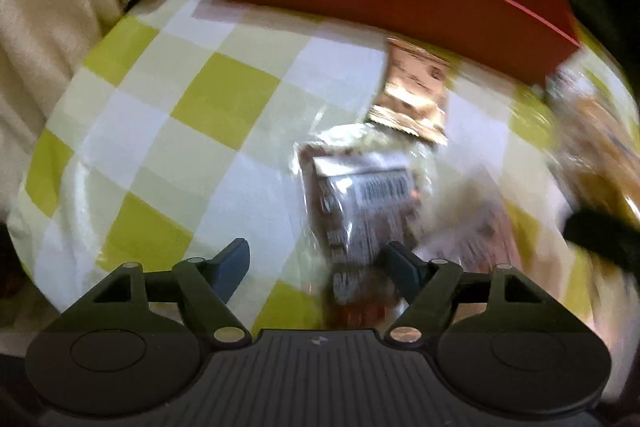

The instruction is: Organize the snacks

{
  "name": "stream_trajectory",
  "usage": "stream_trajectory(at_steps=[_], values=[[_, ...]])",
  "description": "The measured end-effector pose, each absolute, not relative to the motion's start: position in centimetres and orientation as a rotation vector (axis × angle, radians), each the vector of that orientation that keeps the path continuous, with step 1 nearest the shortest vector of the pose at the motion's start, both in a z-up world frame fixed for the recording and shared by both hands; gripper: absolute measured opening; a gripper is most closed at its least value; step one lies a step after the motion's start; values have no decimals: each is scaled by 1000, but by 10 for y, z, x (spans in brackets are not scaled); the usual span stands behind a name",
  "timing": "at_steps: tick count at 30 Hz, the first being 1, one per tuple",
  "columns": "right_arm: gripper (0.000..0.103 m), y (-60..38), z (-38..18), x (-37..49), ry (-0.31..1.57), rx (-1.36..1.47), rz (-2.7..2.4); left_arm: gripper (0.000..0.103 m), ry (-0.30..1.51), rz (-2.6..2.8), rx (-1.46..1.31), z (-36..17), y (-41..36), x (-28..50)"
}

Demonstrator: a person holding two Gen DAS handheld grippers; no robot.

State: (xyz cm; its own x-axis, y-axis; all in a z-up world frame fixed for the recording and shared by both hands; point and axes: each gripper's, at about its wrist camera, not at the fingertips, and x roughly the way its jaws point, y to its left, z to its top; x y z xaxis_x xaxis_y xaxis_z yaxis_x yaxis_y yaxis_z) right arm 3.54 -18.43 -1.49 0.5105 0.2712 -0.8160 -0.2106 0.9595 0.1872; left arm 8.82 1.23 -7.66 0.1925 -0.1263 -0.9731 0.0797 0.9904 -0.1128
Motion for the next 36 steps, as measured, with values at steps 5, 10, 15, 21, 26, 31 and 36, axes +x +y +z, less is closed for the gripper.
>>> stream_trajectory(at_steps=[5,10,15,21,26,31,36], values=[[84,-194,-12,34,984,97,280,86,1356,-98,-118,-80,-2,107],[84,-202,-12,36,985,118,263,103,1371,-51,-57,-89,-28,117],[84,-209,-11,35,980,130,255,97,1355,-14,-21,-86,-40,124],[84,-207,-4,35,954,130,251,80,1351,-38,-72,-69,-18,118],[84,-202,-4,38,949,117,245,27,1335,-74,-77,-48,4,115],[83,-201,-7,39,958,121,248,26,1371,-91,-139,-53,13,110],[84,-206,-7,37,959,136,240,85,1329,-77,-197,-54,4,104]])
